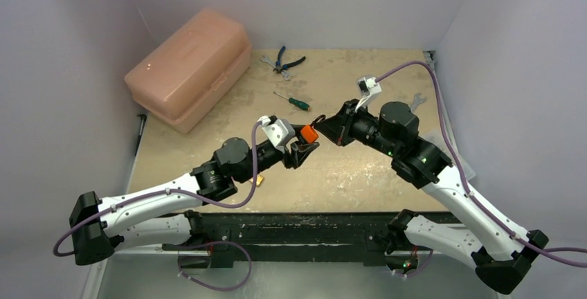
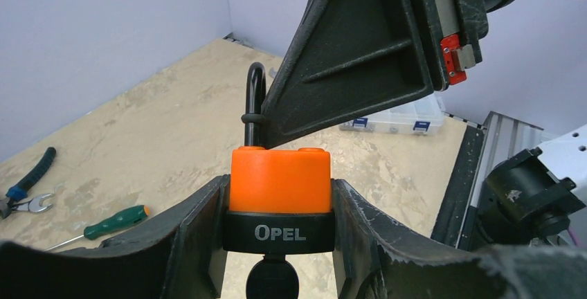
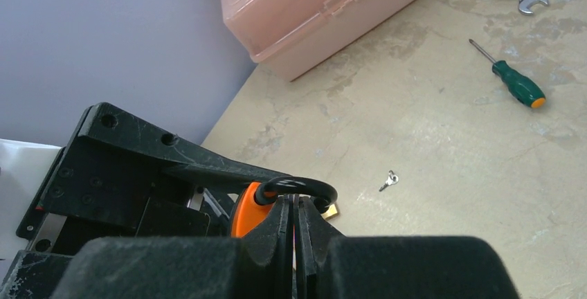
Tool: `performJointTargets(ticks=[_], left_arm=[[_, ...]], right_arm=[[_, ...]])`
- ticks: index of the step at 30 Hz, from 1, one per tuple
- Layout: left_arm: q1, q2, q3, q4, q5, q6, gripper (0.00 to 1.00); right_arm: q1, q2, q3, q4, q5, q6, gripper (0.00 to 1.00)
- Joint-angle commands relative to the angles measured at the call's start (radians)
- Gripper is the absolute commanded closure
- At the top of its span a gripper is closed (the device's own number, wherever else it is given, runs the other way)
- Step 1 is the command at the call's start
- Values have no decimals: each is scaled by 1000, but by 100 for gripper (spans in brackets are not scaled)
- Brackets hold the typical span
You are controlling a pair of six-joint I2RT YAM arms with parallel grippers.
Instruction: Unlock with the key
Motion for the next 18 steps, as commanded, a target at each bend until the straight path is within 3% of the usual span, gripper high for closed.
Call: performJointTargets(ticks=[1,9,18], left_arm=[[2,-66,8,103,41,-31,100],[2,-65,11,95,90,-55,100],[2,-58,2,140,271,-94,100]], right_arm=[[1,-14,-9,22,31,-12,92],[1,4,9,39,32,-19,93],[1,8,33,78,-12,-133,94]])
